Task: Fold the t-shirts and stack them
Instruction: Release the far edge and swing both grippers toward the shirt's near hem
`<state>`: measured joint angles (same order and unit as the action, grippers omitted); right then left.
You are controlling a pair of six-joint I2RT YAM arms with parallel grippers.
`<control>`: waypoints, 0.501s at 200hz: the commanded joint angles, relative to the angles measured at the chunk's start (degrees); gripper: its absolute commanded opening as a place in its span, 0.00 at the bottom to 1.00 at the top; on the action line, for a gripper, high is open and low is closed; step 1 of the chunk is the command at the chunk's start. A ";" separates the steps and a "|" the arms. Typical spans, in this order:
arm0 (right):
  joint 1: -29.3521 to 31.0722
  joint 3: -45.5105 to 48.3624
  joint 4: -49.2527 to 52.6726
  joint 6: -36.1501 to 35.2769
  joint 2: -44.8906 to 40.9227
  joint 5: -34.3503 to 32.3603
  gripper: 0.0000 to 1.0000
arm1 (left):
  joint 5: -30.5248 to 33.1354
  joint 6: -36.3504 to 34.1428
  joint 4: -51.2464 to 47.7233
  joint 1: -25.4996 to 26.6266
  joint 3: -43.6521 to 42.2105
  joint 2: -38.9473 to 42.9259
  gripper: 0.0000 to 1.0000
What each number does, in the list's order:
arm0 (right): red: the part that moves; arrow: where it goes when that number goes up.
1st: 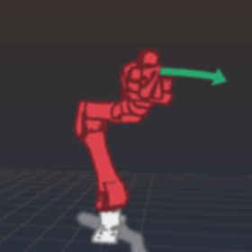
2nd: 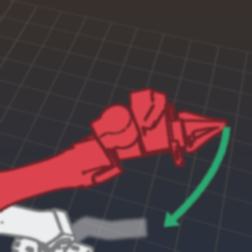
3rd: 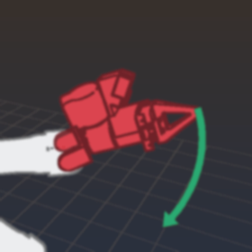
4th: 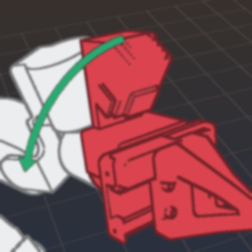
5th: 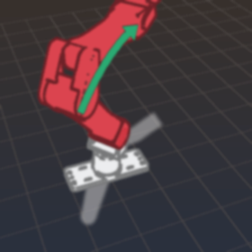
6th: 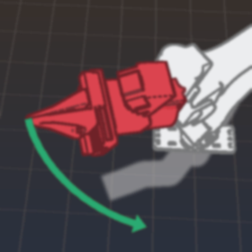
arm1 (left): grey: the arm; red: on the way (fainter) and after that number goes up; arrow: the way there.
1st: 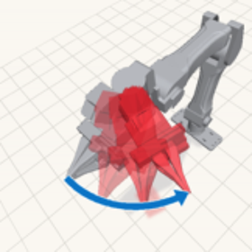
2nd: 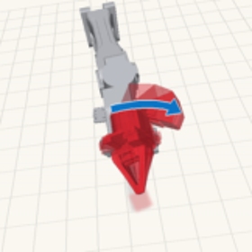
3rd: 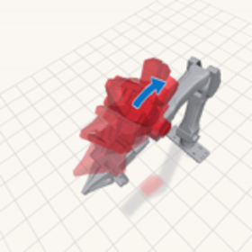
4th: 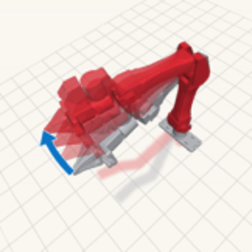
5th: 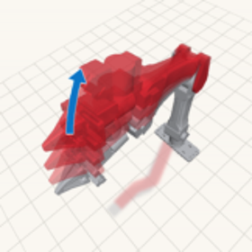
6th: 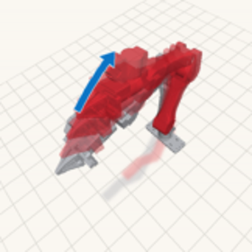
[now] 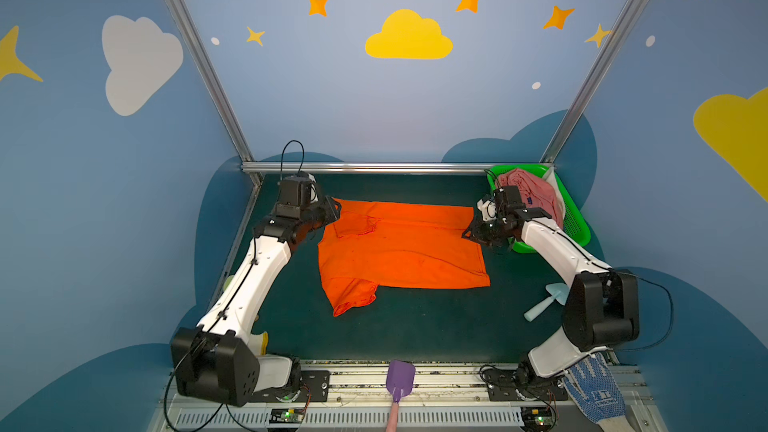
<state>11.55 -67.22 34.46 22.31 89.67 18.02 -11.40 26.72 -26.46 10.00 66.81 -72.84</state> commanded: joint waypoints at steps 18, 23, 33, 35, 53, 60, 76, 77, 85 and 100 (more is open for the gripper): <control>0.73 9.53 -4.48 2.64 -10.54 -2.80 0.27 | 4.78 2.09 -9.48 3.26 -6.33 8.68 0.46; 0.76 10.62 -4.59 2.79 -11.60 -3.09 0.27 | 5.16 2.52 -10.88 3.88 -6.93 9.81 0.46; 0.81 12.71 -4.82 3.13 -13.44 -3.30 0.27 | 5.42 3.45 -13.09 4.87 -8.54 11.76 0.48; 0.77 13.12 -4.94 3.21 -13.77 -3.31 0.27 | 5.36 3.67 -13.44 5.03 -9.00 12.17 0.49; 0.89 16.45 -5.52 3.96 -16.30 -3.73 0.27 | 4.08 5.30 -15.82 5.88 -13.46 15.14 0.54; 0.89 17.74 -5.98 4.16 -17.05 -3.89 0.27 | 4.32 6.72 -16.72 6.15 -15.36 16.16 0.54; 0.78 20.03 -6.44 4.45 -18.30 -4.30 0.27 | 3.50 10.50 -17.15 7.06 -20.00 18.69 0.54; 0.81 20.16 -6.48 4.48 -18.39 -4.30 0.27 | 3.41 10.78 -17.05 7.10 -20.29 18.91 0.54; 0.81 20.75 -6.24 4.52 -18.55 -4.35 0.28 | 2.58 12.58 -16.43 7.91 -22.50 20.31 0.54; 0.79 21.80 -5.93 4.64 -18.71 -4.30 0.28 | 2.67 16.52 -15.82 9.57 -26.40 22.76 0.54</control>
<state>12.16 -46.92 29.28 26.20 72.12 14.57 -8.36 36.07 -40.18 17.56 44.95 -53.34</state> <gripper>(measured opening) 0.276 0.541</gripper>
